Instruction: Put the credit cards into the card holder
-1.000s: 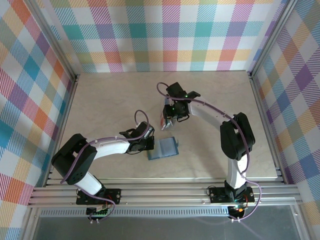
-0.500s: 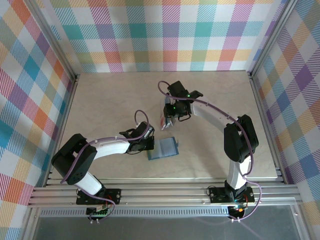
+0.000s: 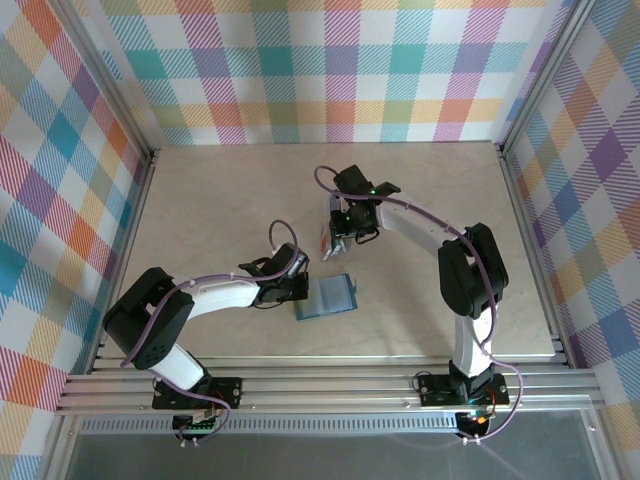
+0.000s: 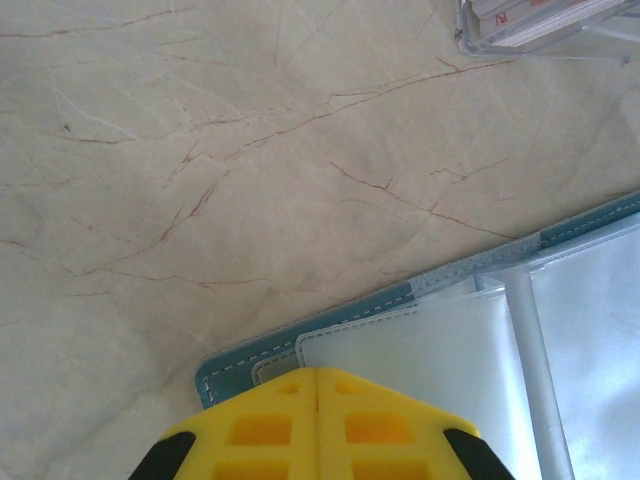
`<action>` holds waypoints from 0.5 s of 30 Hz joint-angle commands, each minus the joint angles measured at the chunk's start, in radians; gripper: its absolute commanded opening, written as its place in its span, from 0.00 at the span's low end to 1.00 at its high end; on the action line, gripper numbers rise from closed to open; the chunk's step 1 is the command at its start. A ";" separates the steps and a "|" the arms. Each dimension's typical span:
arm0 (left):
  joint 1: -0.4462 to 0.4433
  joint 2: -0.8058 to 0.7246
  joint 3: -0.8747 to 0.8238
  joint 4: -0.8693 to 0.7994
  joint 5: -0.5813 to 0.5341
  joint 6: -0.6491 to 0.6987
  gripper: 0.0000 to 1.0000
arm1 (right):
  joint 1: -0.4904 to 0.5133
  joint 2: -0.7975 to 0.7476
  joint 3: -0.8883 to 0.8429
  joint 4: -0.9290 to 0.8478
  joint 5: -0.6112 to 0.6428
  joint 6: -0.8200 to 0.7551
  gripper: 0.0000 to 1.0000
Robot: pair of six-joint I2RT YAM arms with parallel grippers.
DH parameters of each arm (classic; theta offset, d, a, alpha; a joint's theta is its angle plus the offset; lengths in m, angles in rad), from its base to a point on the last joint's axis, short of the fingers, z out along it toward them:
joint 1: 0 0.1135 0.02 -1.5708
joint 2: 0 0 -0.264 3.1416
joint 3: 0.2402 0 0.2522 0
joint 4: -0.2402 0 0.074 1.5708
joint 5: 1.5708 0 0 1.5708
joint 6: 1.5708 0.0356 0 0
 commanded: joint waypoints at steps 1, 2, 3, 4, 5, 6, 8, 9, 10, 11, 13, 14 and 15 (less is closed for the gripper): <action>-0.009 0.001 -0.015 0.000 -0.002 0.004 0.07 | -0.006 -0.037 0.009 -0.027 0.013 0.003 0.28; -0.009 0.002 -0.015 0.000 -0.001 0.004 0.07 | -0.006 -0.046 0.004 -0.028 0.019 0.003 0.27; -0.008 0.002 -0.015 0.000 -0.002 0.005 0.07 | -0.007 -0.059 -0.004 -0.028 0.019 0.003 0.28; -0.009 0.004 -0.015 0.000 -0.001 0.004 0.06 | -0.009 -0.069 -0.010 -0.023 0.012 0.003 0.28; -0.009 0.004 -0.014 0.000 -0.001 0.004 0.06 | -0.010 -0.075 -0.013 -0.023 0.003 0.002 0.28; -0.009 0.005 -0.015 0.000 0.000 0.004 0.06 | -0.013 -0.080 -0.014 -0.023 -0.008 0.003 0.28; -0.008 0.006 -0.014 0.003 0.003 0.005 0.06 | -0.016 -0.083 -0.017 -0.022 -0.020 0.001 0.28; -0.009 0.007 -0.015 0.002 0.005 0.005 0.06 | -0.018 -0.082 -0.017 -0.025 -0.018 0.000 0.27; -0.008 0.008 -0.014 0.004 0.006 0.004 0.06 | -0.020 -0.079 -0.014 -0.029 -0.013 -0.001 0.23; -0.009 0.007 -0.014 0.004 0.006 0.004 0.06 | -0.021 -0.076 -0.013 -0.034 -0.010 0.000 0.21; -0.009 0.006 -0.015 0.004 0.007 0.004 0.06 | -0.023 -0.075 -0.015 -0.033 -0.010 0.001 0.20; -0.009 0.006 -0.014 0.004 0.008 0.005 0.07 | -0.024 -0.072 -0.016 -0.032 -0.010 0.001 0.20; -0.009 0.003 -0.014 0.004 0.009 0.004 0.06 | -0.026 -0.071 -0.016 -0.033 -0.010 0.001 0.21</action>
